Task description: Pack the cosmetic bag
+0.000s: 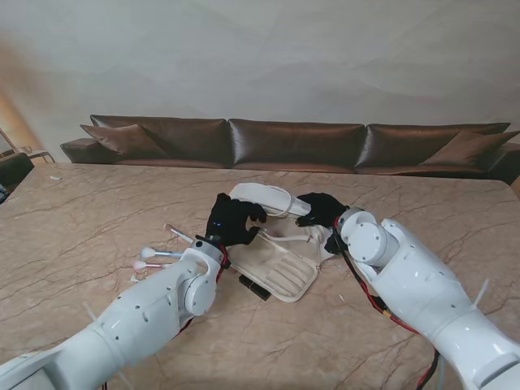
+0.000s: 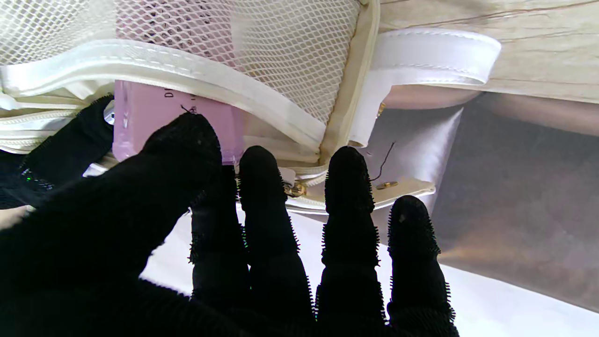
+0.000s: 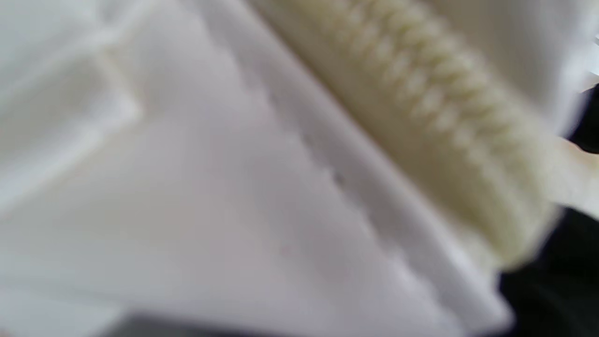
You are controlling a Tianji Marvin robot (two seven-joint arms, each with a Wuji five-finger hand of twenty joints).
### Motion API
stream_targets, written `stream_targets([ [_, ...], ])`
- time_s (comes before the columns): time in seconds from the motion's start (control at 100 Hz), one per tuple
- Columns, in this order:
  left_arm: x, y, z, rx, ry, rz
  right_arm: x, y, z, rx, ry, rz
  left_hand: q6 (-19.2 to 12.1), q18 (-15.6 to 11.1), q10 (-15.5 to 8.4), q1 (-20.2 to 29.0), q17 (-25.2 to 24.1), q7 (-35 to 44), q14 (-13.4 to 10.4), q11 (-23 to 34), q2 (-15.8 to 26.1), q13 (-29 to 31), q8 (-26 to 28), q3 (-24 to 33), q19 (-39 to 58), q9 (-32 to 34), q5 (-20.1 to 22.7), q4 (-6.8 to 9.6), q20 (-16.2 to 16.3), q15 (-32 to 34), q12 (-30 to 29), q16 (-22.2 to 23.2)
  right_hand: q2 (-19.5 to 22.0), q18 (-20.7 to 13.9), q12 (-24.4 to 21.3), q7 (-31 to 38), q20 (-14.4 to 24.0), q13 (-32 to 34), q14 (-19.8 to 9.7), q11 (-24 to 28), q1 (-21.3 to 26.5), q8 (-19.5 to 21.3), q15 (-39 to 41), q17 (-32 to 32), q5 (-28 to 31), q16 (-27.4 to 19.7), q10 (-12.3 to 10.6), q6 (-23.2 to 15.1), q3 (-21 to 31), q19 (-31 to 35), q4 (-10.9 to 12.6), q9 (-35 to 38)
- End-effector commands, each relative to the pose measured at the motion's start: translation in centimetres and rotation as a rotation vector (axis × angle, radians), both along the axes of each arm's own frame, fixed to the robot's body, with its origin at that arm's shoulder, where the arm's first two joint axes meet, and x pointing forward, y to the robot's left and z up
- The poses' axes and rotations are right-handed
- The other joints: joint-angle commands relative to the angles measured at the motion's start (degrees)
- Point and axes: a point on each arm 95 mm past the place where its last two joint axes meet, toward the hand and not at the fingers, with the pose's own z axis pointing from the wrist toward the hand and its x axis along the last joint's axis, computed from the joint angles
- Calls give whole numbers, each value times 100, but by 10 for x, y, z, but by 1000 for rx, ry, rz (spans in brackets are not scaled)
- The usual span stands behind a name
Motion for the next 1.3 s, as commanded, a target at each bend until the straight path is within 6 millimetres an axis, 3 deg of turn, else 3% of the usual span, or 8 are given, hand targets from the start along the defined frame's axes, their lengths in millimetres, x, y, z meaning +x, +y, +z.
stream_targets([
  [0.0, -1, -9, 2, 3, -1, -26, -3, 6, -2, 7, 7, 12, -233, 115, -285, 196, 40, 312, -59, 108, -235, 173, -69, 22, 171, 252, 248, -152, 99, 117, 92, 114, 200, 19, 93, 553, 56, 539, -131, 88, 401, 82, 507, 142, 385, 135, -157, -891, 519, 264, 5, 289],
  [0.18, -1, -13, -1, 19, -1, -39, -3, 5, -2, 13, 8, 8, -489, 107, -326, 165, 76, 851, -26, 64, -68, 270, -232, -7, 241, 428, 768, -122, 126, 105, 90, 119, 187, 19, 94, 561, 54, 534, -125, 88, 392, 79, 510, 140, 394, 137, -159, -886, 517, 264, -1, 292],
  [0.27, -1, -13, -3, 27, 3, -45, -3, 5, -3, 14, 8, 9, -510, 19, -447, 35, 111, 1121, -105, -147, 278, 276, -59, 67, 331, 461, 441, -7, 178, 38, 55, 62, 189, 19, 94, 561, 53, 534, -128, 88, 392, 77, 513, 140, 392, 138, -160, -894, 521, 265, -2, 294],
  [0.43, -3, -15, -5, -54, 57, -24, -4, 5, -4, 17, 11, 9, -471, -111, -410, 154, 75, 1006, -151, -671, 653, 236, 1370, 62, 402, 496, -160, -19, 300, -17, 41, 19, 196, 19, 93, 564, 52, 536, -129, 86, 394, 77, 514, 140, 399, 138, -167, -903, 519, 265, -8, 296],
  [0.92, -12, -27, -9, -433, 235, -4, -4, 7, -5, 11, 13, 18, -322, -185, -279, 324, -189, 722, -99, -1028, 800, 74, 1628, -118, 287, 740, -10, -72, 438, -113, -303, 0, 206, 20, 95, 567, 51, 535, -134, 86, 398, 80, 515, 137, 394, 138, -159, -900, 507, 264, -13, 298],
  [1.01, -13, -29, -12, -479, 284, -2, -3, 8, -5, 11, 15, 20, -92, -167, -119, 449, -342, 608, 33, -1057, 801, -39, 1526, -236, 201, 739, 93, -59, 527, -136, -306, 33, 203, 20, 94, 559, 51, 533, -129, 83, 396, 74, 514, 136, 381, 138, -161, -899, 506, 264, -13, 292],
  [1.17, -9, -26, -18, -427, 270, 31, -3, 8, -5, 10, 13, 20, 153, -113, 57, 410, -397, 692, 87, -1010, 828, -101, 416, -420, 114, 669, 186, -4, 691, -116, -414, 62, 197, 20, 97, 566, 50, 535, -127, 86, 391, 75, 517, 136, 387, 139, -155, -903, 508, 264, -14, 294],
  [1.29, -8, -22, -20, -361, 267, 33, -3, 8, -5, 8, 15, 22, 929, -197, 442, 88, -803, -287, 83, -668, 880, -771, 159, -381, -100, -572, -552, 62, 647, -364, -956, 71, 193, 20, 97, 562, 50, 533, -137, 86, 383, 70, 517, 136, 380, 139, -165, -908, 507, 264, -15, 293],
])
